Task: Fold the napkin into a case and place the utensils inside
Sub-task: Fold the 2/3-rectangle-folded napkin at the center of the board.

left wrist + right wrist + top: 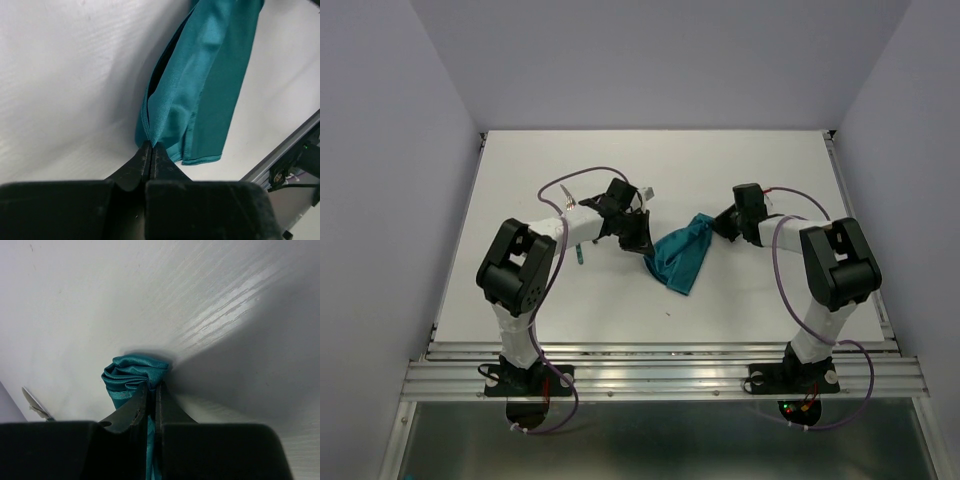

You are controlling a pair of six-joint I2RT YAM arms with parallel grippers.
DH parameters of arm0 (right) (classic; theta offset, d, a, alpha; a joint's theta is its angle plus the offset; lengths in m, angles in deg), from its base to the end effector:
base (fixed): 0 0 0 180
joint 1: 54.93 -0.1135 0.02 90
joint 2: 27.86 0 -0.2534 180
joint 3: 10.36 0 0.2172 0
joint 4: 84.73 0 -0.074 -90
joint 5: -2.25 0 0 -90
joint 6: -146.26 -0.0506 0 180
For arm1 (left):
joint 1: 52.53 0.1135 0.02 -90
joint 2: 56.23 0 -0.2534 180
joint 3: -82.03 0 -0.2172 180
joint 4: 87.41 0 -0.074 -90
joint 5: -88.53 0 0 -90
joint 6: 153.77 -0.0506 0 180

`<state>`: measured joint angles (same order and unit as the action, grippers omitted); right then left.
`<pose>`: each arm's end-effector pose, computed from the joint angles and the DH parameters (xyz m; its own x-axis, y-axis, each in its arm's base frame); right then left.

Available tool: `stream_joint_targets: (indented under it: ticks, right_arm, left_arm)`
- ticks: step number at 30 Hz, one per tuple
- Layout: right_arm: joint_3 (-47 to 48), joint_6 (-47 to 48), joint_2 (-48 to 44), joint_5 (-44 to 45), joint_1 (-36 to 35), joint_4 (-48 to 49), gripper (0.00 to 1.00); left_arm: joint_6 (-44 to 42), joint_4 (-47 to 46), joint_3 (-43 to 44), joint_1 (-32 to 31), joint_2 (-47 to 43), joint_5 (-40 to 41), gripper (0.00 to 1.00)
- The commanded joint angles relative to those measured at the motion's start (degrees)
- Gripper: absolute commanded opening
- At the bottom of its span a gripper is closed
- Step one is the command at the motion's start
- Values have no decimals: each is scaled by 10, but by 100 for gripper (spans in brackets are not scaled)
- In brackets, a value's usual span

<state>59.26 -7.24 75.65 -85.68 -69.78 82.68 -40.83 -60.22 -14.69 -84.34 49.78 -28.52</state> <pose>0.3342 0.0867 0.1484 -0.5204 0.7873 -0.3307 0.5237 0.6002 0.6046 0.2996 -0.2129 0.1820 -0.8788 0.1366 -0.4573 0.4080 0.7120 -0.5714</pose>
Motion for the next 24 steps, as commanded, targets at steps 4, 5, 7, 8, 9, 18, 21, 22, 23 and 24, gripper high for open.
stream_joint_targets:
  ticks: [4,5,7,8,9,18,21,22,23,24]
  right_arm:
    - [19,-69,41,62,0,-41,1]
    - [21,-74,48,63,0,-41,1]
    - [28,-89,54,64,0,-41,1]
    - [30,-94,57,64,0,-41,1]
    - [31,-97,62,65,0,-41,1]
    - [26,-121,74,66,0,-41,1]
    - [23,-123,78,65,0,-39,1]
    - [23,-123,78,65,0,-25,1]
    - [24,-123,79,65,0,-24,1]
    - [23,-124,79,65,0,-24,1]
  left_arm:
    - [-61,46,81,5,-29,25,0]
    - [-67,47,85,5,-31,24,0]
    - [-71,49,88,5,-34,20,0]
    - [-74,49,87,3,-36,15,0]
    - [-79,49,87,1,-37,12,0]
    - [-124,55,81,-43,-42,8,0]
    - [-134,62,86,-62,-42,22,0]
    - [-135,63,88,-72,-42,25,0]
    - [-138,65,90,-76,-42,33,0]
    - [-139,69,92,-82,-41,37,0]
